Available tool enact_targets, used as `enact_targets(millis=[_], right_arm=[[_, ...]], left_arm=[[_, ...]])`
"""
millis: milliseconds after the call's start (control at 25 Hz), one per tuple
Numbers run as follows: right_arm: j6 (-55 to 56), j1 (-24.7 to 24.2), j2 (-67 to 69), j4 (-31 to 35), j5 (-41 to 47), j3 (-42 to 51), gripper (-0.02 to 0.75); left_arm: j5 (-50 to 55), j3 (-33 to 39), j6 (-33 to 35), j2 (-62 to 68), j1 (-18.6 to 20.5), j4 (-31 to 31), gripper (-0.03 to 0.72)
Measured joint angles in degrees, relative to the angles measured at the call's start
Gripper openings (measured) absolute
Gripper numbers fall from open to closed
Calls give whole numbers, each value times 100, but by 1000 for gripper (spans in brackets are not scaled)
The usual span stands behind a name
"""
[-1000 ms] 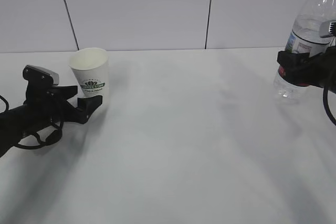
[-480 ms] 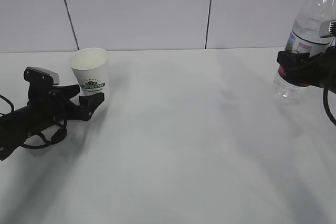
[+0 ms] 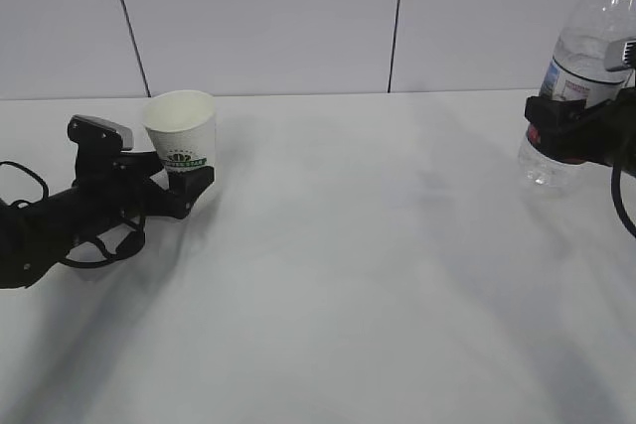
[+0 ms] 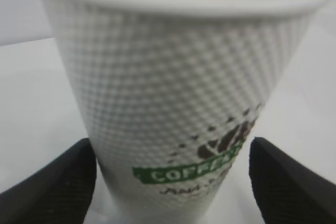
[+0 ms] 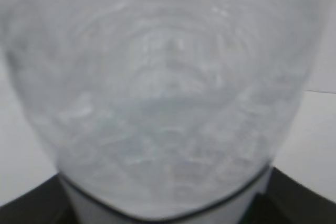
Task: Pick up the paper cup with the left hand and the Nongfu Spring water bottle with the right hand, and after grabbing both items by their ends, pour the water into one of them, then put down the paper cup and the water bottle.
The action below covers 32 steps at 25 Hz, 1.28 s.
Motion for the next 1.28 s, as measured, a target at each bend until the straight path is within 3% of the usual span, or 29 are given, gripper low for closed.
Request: enact_targets(millis=[1280], right_arm=[[0, 0, 0, -14, 0, 0, 457]], left_arm=[[-142, -731, -251, 408, -13, -141, 685]])
